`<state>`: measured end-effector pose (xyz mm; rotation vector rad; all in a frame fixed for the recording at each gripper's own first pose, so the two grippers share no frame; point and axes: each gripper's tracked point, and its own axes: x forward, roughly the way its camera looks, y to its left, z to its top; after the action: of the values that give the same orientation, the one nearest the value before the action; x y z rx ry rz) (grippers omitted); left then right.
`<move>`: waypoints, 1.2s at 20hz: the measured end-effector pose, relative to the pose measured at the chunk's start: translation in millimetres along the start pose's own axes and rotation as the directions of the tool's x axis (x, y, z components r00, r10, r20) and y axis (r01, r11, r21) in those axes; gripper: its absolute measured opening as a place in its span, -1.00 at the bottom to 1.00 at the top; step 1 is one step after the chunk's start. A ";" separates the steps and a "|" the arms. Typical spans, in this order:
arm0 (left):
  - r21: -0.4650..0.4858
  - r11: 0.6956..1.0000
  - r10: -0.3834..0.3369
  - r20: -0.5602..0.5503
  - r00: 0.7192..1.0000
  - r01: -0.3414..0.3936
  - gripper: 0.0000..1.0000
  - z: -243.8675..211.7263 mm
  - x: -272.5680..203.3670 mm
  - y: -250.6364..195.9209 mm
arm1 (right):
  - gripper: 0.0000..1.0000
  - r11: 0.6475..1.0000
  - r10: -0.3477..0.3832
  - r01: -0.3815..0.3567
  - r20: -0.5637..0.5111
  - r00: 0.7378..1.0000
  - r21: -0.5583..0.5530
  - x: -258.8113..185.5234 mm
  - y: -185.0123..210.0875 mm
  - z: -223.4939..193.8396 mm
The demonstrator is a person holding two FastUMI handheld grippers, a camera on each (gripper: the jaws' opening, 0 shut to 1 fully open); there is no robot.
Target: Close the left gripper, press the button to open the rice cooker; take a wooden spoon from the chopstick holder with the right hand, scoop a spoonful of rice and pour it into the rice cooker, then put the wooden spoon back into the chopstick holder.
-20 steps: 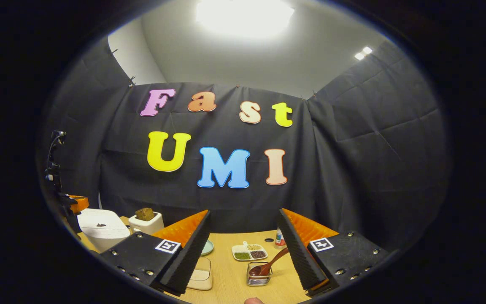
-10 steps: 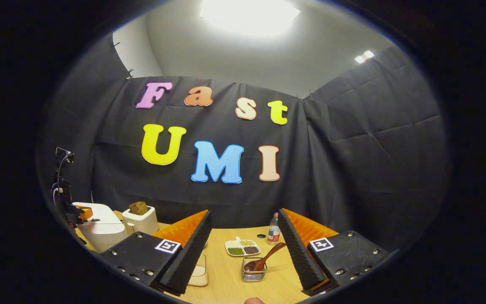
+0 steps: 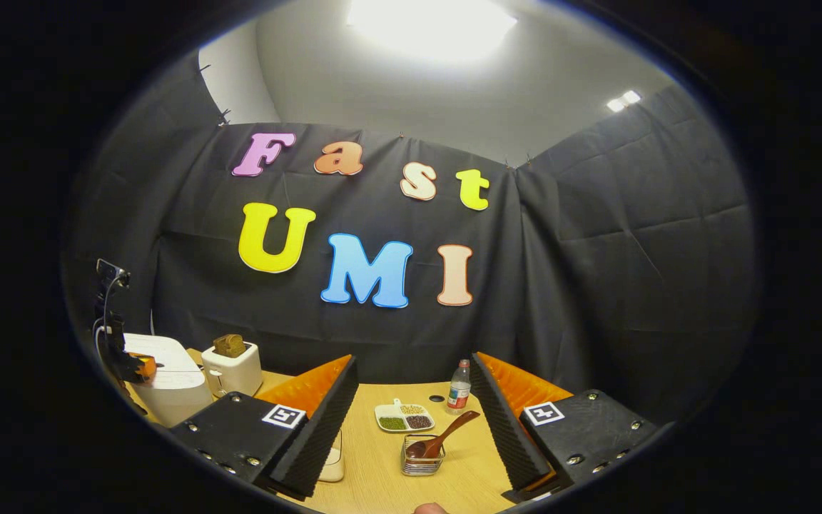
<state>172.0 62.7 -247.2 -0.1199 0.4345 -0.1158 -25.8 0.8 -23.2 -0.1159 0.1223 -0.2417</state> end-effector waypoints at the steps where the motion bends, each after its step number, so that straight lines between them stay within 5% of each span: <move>1: -0.011 1.000 0.002 -0.007 1.000 -0.002 -0.87 -1.1 1.3 0.4 | 0.91 1.000 0.002 -0.002 0.002 1.000 0.002 1.2 -0.4 1.1; 8: 0.030 0.999 0.035 -0.027 0.999 -0.034 -0.82 6.6 -0.1 -1.5 | 0.91 1.000 0.023 -0.023 0.012 1.000 0.010 2.4 -9.1 1.4; 19: 0.065 0.982 0.161 0.182 0.970 -0.176 -0.87 103.6 -38.7 10.8 | 0.91 0.998 0.051 -0.054 0.050 0.997 0.043 24.2 -44.3 8.8; 24: 0.042 0.983 0.159 0.271 0.949 -0.177 -0.82 136.3 -78.9 -17.5 | 0.91 0.995 0.066 -0.070 0.050 0.997 0.067 40.2 -61.0 3.2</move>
<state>157.5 68.6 -89.5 -0.0321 0.1695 0.0540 -0.8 -67.6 -16.5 -0.0489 0.0703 -0.1749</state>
